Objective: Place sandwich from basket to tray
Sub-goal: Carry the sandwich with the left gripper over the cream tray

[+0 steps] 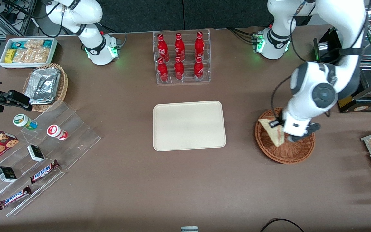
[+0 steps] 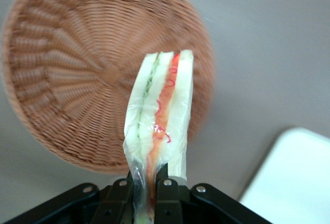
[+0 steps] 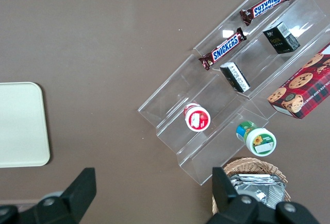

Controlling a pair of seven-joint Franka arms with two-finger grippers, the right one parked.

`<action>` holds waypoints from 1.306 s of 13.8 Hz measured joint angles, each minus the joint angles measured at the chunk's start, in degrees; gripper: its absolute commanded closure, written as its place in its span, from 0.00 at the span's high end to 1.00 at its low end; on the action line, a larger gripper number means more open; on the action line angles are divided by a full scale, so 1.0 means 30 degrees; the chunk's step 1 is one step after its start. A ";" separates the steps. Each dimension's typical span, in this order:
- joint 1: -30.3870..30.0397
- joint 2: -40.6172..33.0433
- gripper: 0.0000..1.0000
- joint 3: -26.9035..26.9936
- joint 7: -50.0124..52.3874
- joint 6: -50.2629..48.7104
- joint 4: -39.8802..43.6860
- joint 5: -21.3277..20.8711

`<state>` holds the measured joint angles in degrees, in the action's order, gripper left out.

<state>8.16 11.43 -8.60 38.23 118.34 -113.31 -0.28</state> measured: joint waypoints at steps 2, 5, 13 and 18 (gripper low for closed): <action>0.1855 0.0013 0.00 -0.0072 -0.0085 -0.0027 0.0224 0.0003; 0.4643 0.0513 0.00 -0.0132 -0.0095 -0.0026 0.0887 0.0008; 0.9053 0.6275 0.00 -0.0065 0.0731 -0.0544 0.7453 -0.0029; 0.9746 0.9260 0.00 0.0009 0.3130 -0.1545 1.0572 -0.1253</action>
<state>37.40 39.21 -8.57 47.62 113.70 -81.59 -4.04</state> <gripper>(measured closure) 0.855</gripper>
